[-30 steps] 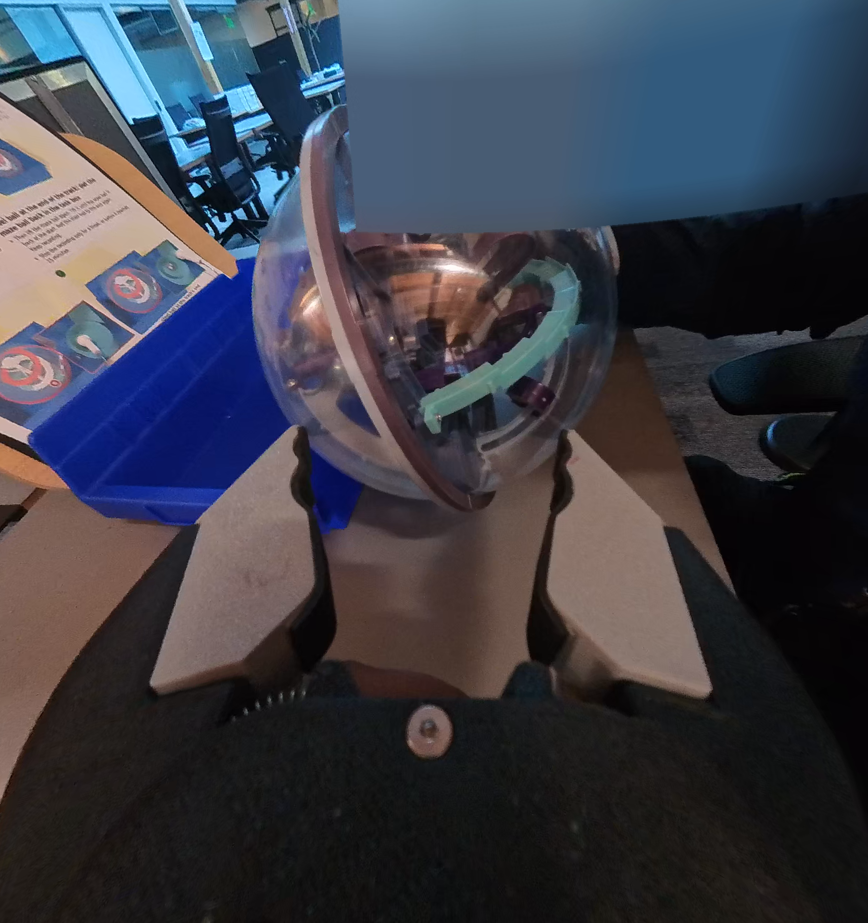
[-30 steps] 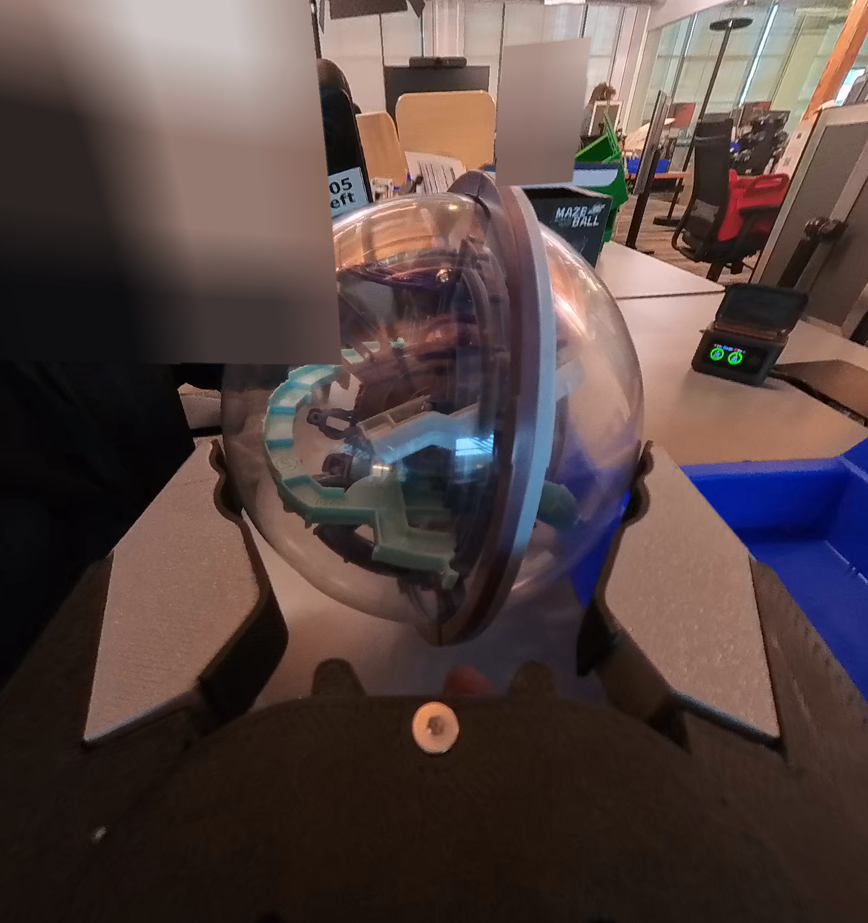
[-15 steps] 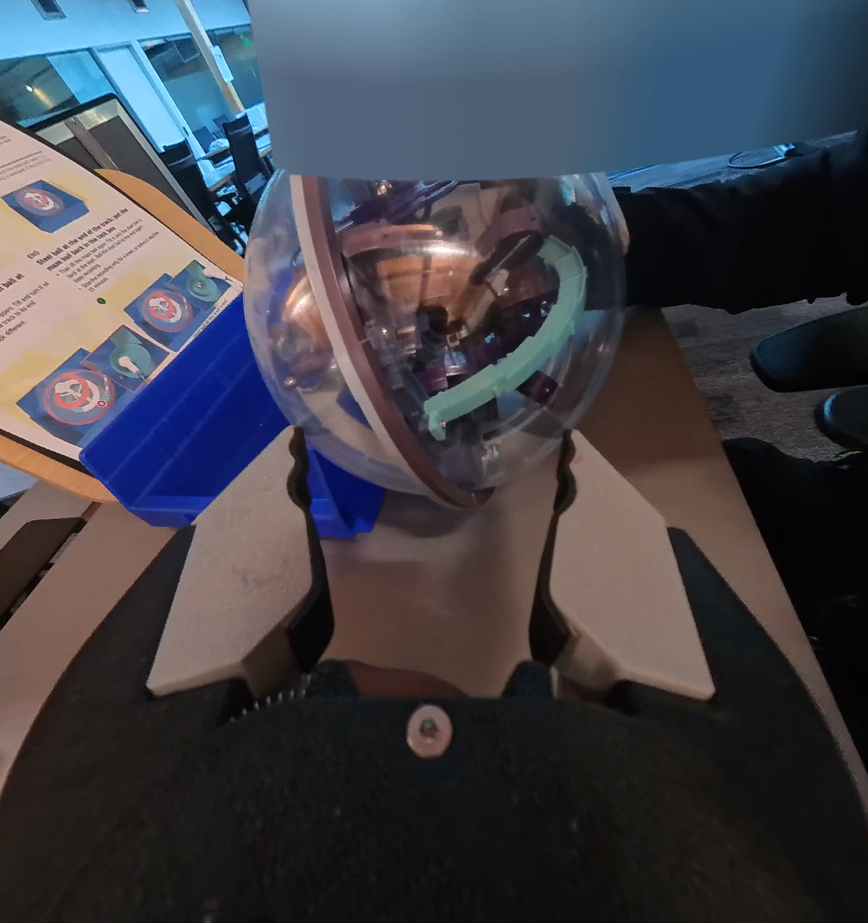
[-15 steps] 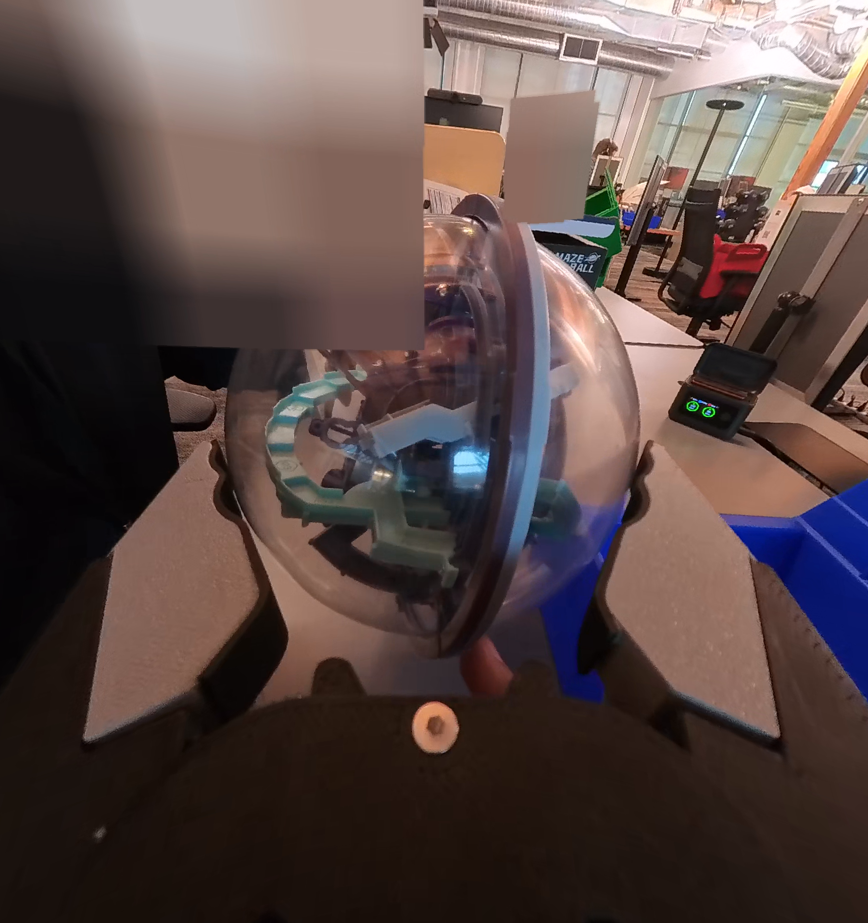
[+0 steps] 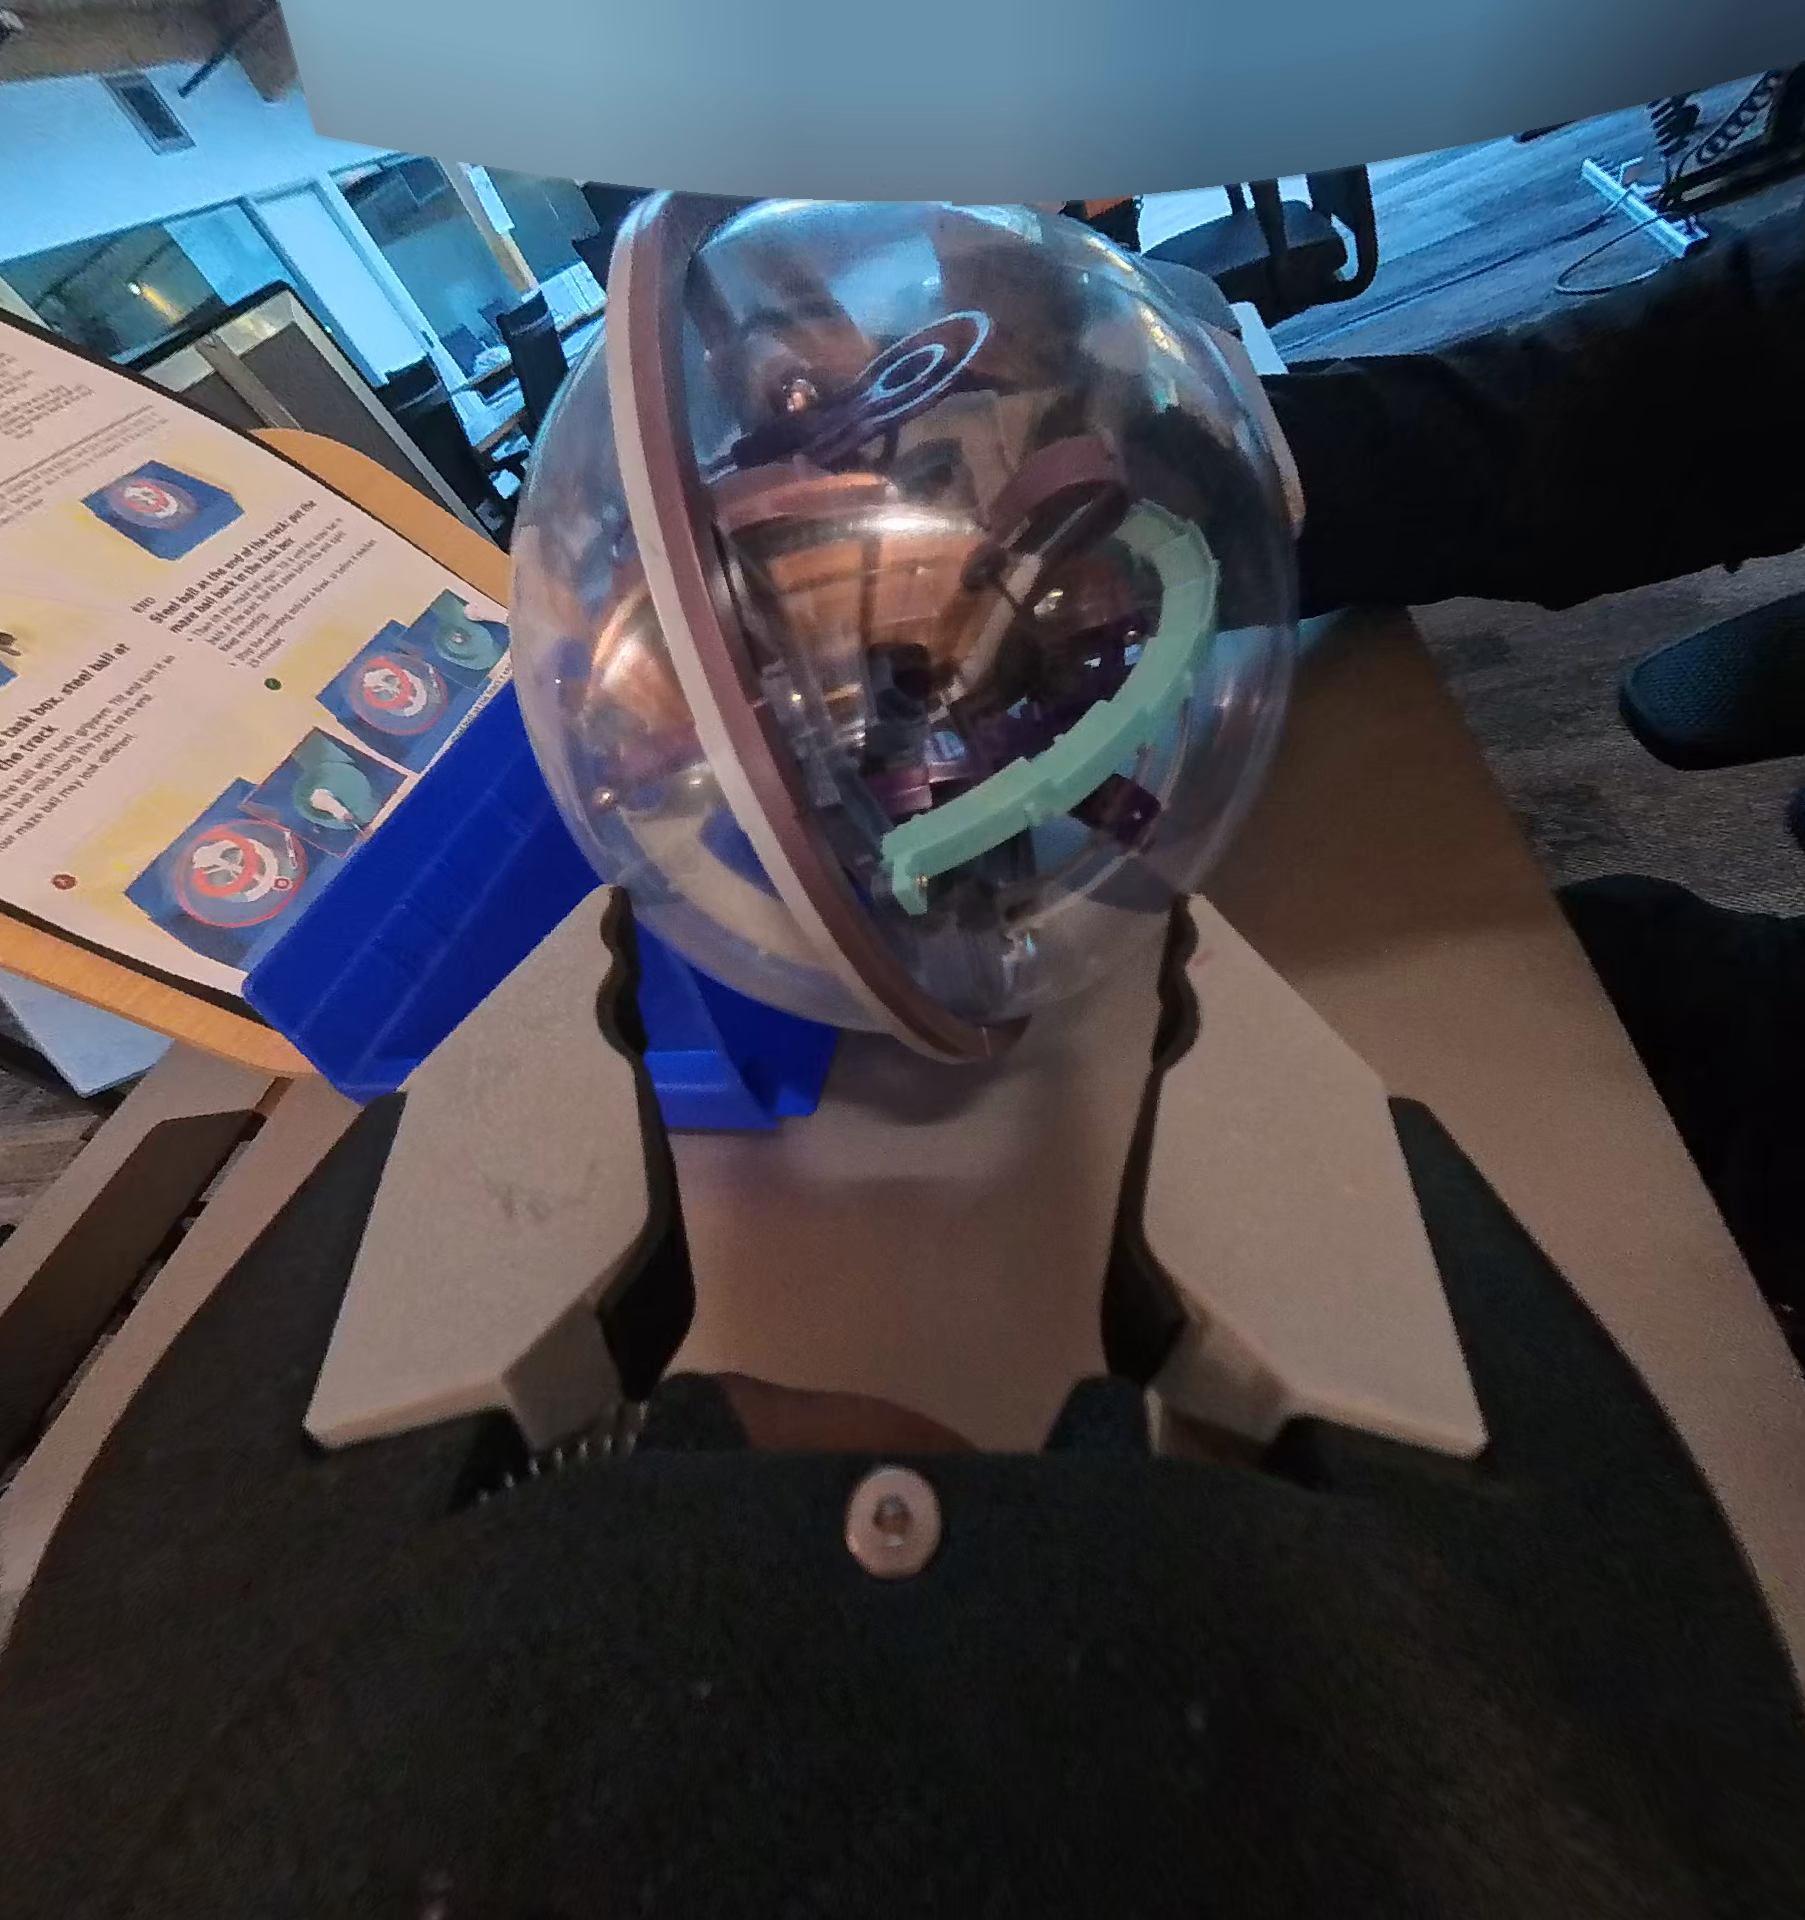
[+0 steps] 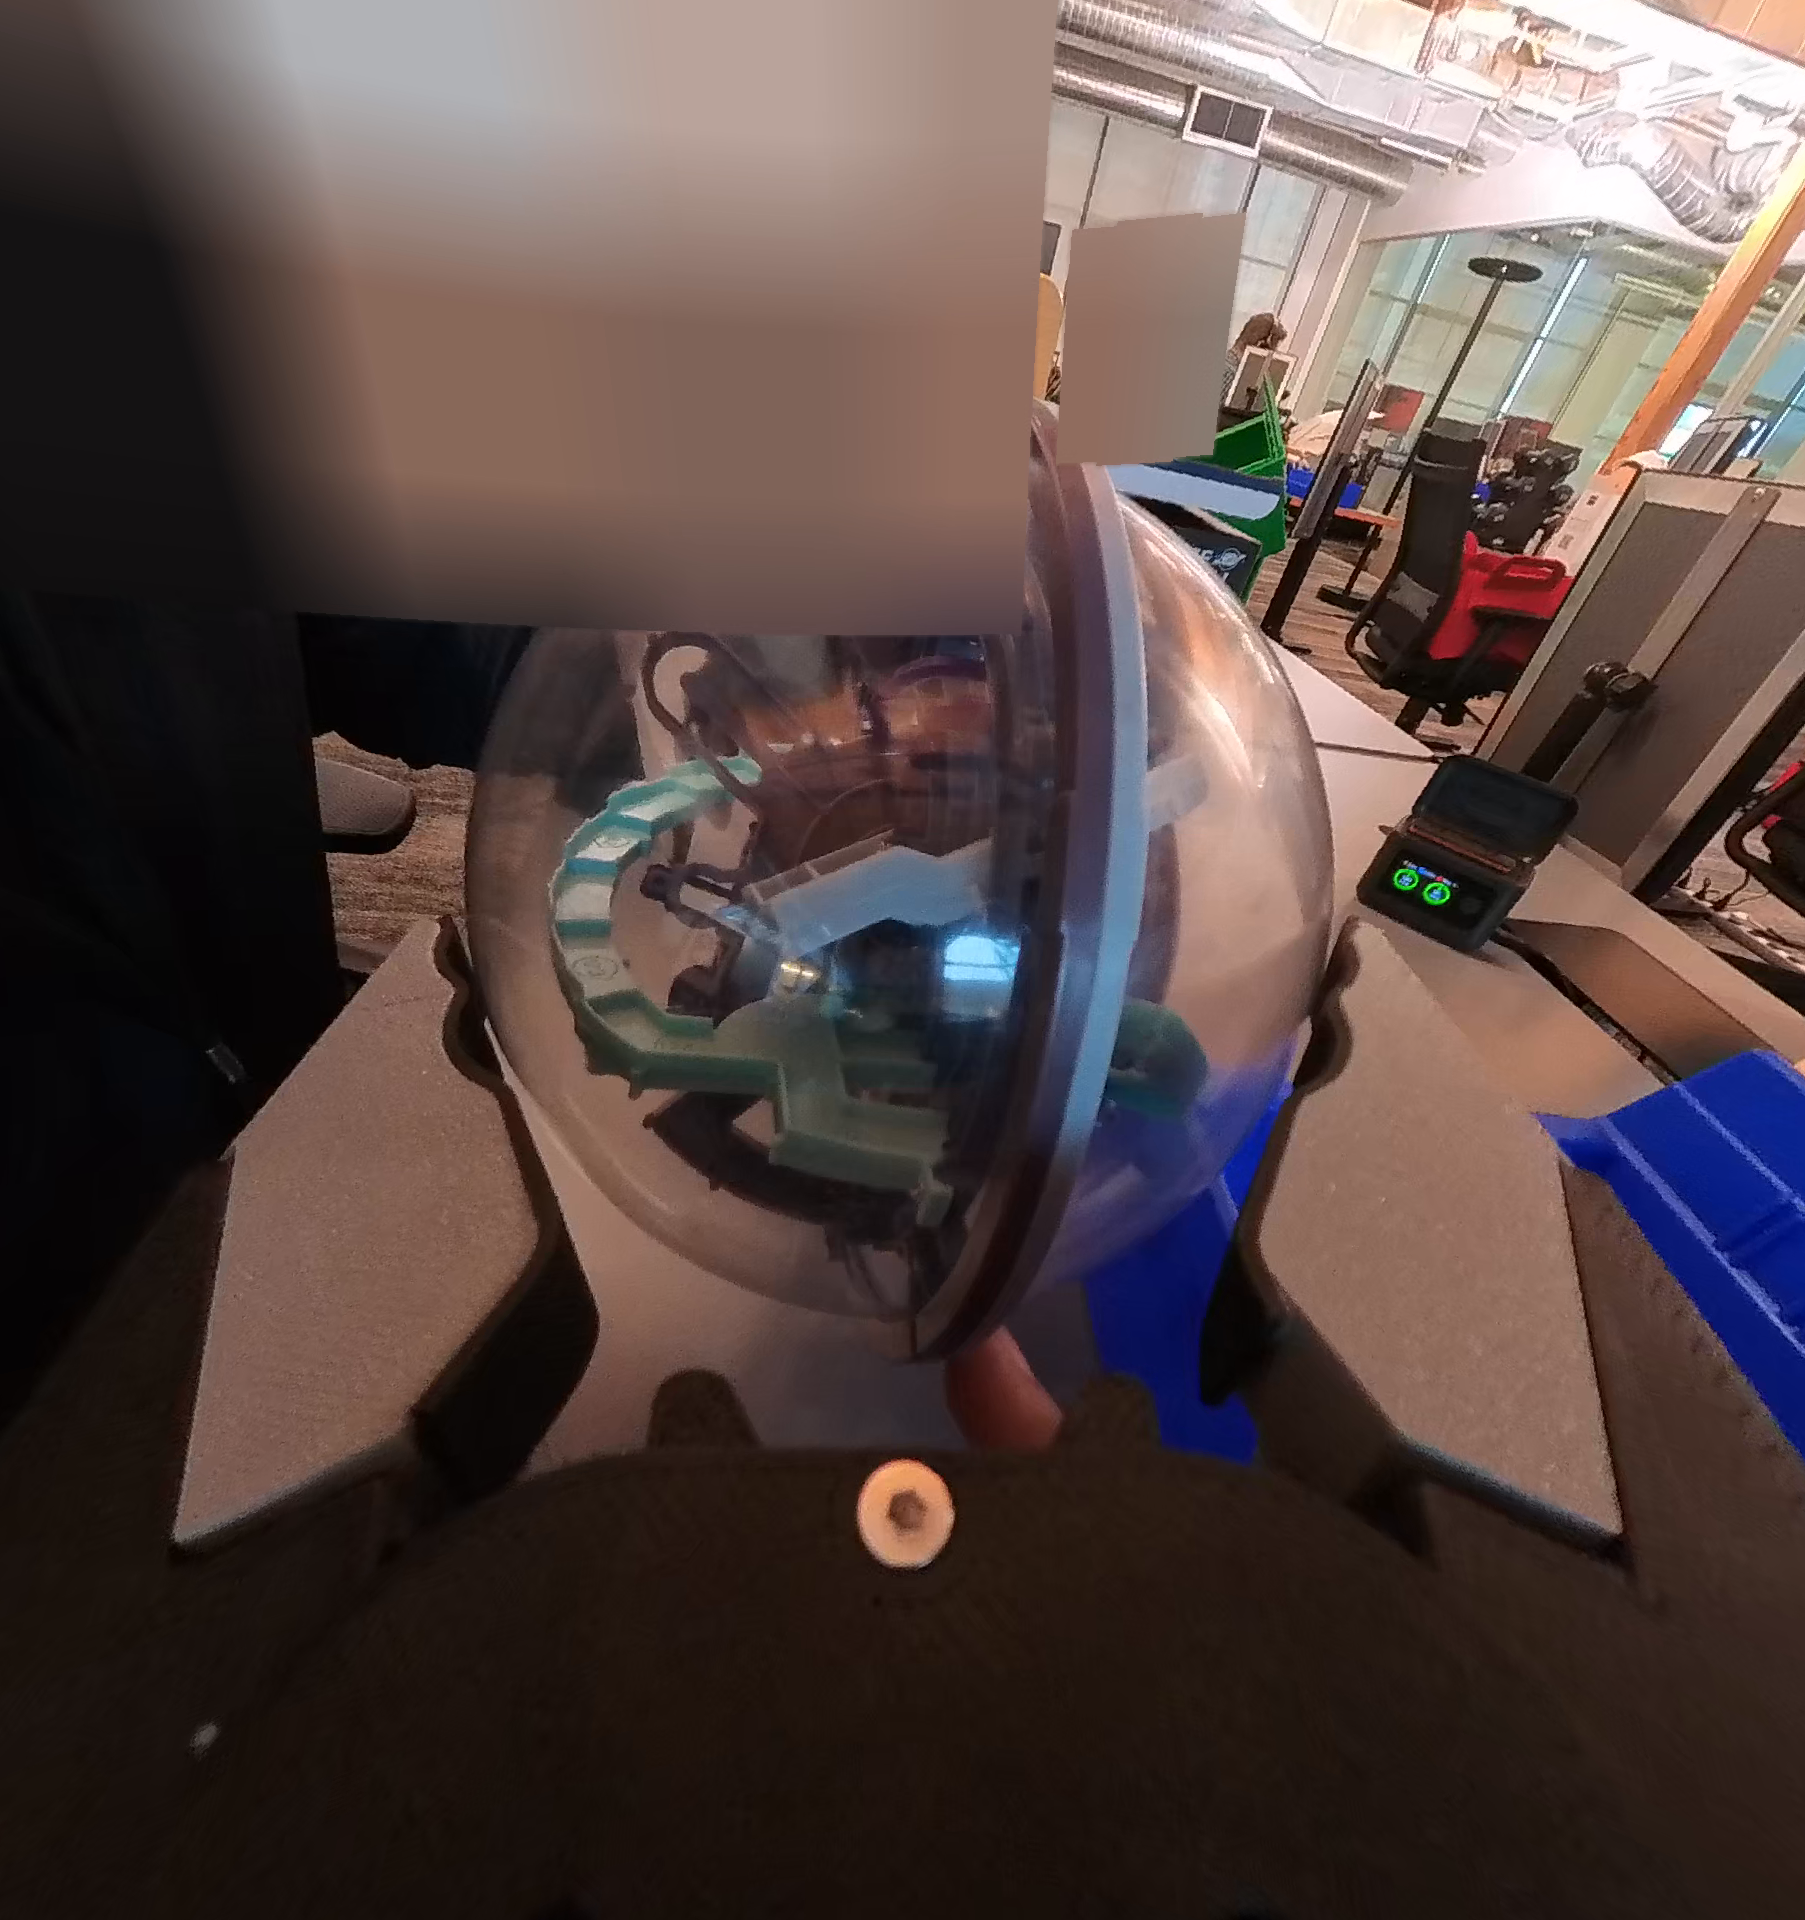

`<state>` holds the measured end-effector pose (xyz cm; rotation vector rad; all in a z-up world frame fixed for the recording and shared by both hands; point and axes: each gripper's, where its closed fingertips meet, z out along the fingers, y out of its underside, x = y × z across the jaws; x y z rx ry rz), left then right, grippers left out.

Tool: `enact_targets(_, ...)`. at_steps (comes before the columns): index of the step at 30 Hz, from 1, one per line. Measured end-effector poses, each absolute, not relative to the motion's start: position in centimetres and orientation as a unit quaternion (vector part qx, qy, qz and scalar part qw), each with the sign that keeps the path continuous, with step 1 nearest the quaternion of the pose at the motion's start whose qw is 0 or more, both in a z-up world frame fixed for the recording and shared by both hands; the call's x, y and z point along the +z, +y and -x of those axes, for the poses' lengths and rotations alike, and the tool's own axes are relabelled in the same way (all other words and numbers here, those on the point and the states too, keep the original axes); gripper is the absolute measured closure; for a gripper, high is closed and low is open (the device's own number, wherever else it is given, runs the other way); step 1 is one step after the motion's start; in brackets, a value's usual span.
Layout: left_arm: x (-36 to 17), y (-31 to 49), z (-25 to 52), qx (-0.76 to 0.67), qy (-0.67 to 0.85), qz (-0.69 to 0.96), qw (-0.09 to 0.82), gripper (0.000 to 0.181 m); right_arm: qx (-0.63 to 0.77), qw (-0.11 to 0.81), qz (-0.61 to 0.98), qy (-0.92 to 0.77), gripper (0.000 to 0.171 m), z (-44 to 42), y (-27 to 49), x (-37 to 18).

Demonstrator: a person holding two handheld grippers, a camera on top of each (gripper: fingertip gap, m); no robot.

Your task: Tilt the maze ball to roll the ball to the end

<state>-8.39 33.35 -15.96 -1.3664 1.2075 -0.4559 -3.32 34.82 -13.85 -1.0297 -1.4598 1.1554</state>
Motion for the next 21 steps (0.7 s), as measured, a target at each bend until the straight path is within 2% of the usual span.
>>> enact_targets(21, -14.7, 33.9, 8.7, -0.157, 0.541, 0.575, 0.593, 0.082, 0.460, 0.510, 0.399, -0.607, 0.020, 3.6, 35.3, -12.8)
